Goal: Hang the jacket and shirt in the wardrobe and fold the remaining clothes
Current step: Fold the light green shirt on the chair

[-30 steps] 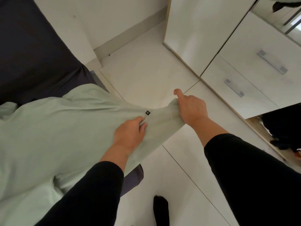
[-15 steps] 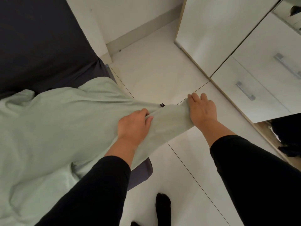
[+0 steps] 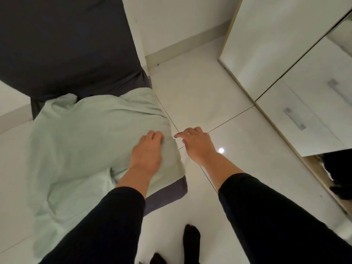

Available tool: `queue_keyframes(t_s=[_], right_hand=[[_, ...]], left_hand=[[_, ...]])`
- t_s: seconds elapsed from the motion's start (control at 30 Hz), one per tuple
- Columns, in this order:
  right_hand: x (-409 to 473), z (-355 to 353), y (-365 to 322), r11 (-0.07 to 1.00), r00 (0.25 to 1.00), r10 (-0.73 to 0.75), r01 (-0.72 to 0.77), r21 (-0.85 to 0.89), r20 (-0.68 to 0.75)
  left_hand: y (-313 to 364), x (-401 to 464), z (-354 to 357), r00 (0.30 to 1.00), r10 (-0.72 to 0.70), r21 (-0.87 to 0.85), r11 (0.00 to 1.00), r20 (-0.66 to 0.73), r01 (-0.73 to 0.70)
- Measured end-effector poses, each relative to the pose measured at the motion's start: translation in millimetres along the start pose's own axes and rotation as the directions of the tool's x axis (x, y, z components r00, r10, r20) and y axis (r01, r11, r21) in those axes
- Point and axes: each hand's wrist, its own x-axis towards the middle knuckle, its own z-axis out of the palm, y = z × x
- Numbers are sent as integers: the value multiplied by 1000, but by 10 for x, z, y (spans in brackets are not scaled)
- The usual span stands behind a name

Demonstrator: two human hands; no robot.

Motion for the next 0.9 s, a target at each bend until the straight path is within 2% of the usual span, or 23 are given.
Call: queue_keyframes(t_s=[0.07, 0.13, 0.27, 0.43, 0.53, 0.6, 0.73, 0.8, 0.9], right_hand=[[7, -21, -211, 996, 999, -33, 36, 80, -33], [12, -47, -391, 994, 997, -68, 72, 85, -48], [17, -50, -748, 989, 987, -142, 144, -20, 75], [9, -9, -1083, 988, 973, -113, 132, -82, 201], [6, -5, -1240, 988, 967, -95, 120, -95, 236], [1, -2, -1311, 988, 978, -103, 122, -99, 182], [-38, 2, -1365, 988, 991, -96, 83, -132, -91], [-68, 34, -1383, 991, 992, -73, 60, -122, -103], [-132, 128, -1442, 991, 997, -51, 57, -118, 51]], left_hand=[[-185, -128, -56, 998, -47, 95, 995, 29, 44], [-377, -264, -117, 999, -37, 224, 974, 23, 31], [-722, -526, -236, 1000, 16, 332, 943, -24, -7], [-965, -713, -314, 998, -53, 321, 946, 16, 45], [-1035, -795, -332, 989, -117, 245, 960, -86, 135], [-1054, -839, -325, 978, -133, 199, 966, -162, 165], [-1066, -956, -289, 926, -112, 116, 980, -361, 164], [-1116, -1029, -244, 930, -132, 121, 975, -344, 184], [-1217, -1142, -150, 966, -196, 99, 972, -166, 214]])
